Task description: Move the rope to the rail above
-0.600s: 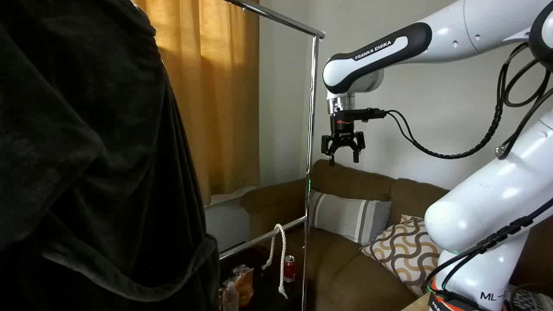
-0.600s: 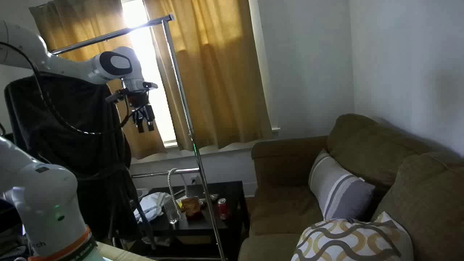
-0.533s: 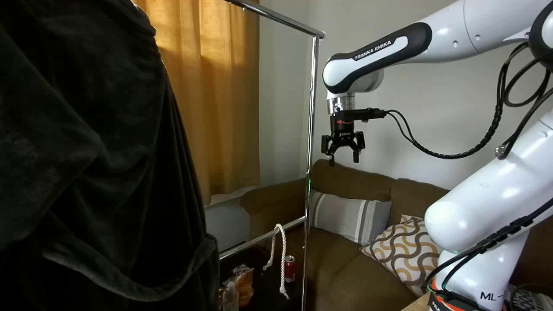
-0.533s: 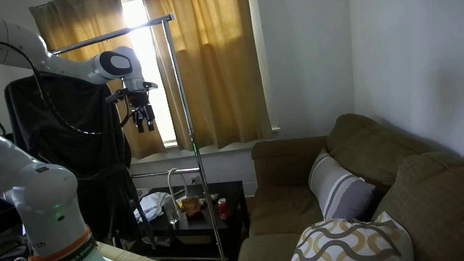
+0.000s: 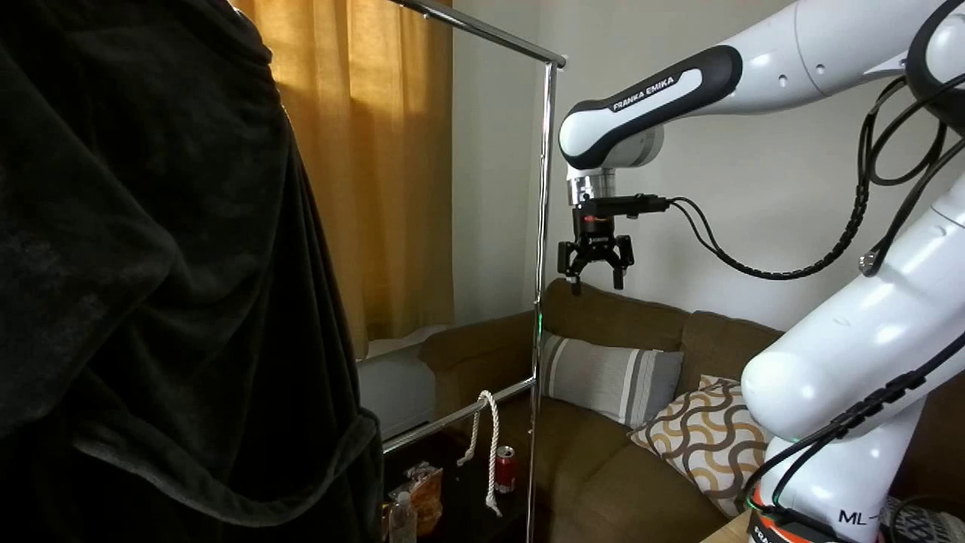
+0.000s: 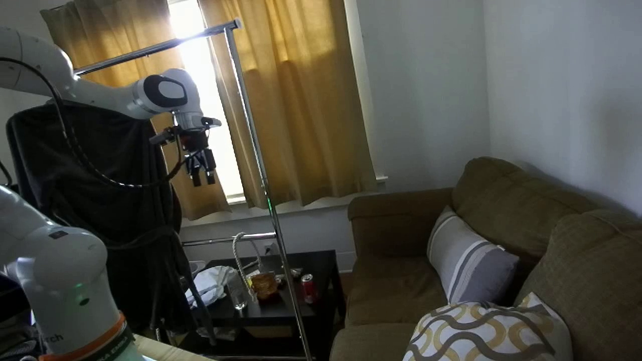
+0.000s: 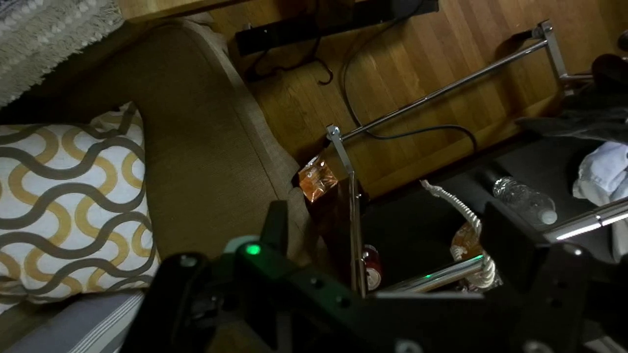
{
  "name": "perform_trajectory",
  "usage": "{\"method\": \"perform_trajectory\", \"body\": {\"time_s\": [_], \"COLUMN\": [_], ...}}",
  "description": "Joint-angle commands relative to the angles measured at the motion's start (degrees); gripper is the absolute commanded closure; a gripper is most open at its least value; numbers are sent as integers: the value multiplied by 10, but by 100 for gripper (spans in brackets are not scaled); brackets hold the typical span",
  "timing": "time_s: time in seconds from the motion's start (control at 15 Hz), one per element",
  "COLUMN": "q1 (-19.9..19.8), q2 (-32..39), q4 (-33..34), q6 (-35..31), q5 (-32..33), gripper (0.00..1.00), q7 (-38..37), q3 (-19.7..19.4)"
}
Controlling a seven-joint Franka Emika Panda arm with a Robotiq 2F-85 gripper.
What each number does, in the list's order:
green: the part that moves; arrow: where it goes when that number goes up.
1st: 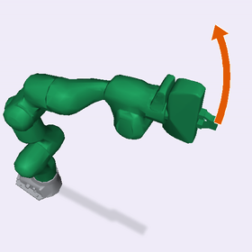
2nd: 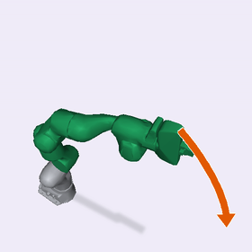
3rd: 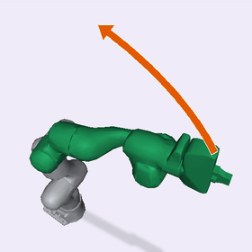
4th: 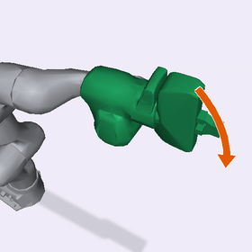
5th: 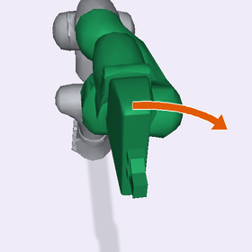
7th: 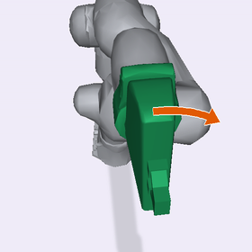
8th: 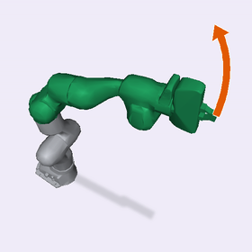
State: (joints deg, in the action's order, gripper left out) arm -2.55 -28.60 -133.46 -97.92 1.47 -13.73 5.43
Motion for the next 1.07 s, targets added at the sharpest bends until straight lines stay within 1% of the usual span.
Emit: {"method": "perform_trajectory", "body": {"time_s": [0.0, 0.13, 0.33, 0.53, 0.8, 0.93, 1.0], "q1": [18, 29, 52, 80, 120, 135, 140], "q2": [116, 174, 260, 326, 400, 434, 452], "q4": [27, 39, 77, 112, 163, 194, 212], "q6": [-47, -83, -122, -175, -236, -249, -253], "q5": [-17, -12, 6, 45, 108, 141, 146], "gripper": [0, 0, 0, 0, 0, 0, 0], "q7": [-17, -22, -43, -87, -149, -174, -177], "q3": [10, 22, 39, 49, 42, 31, 25]}}
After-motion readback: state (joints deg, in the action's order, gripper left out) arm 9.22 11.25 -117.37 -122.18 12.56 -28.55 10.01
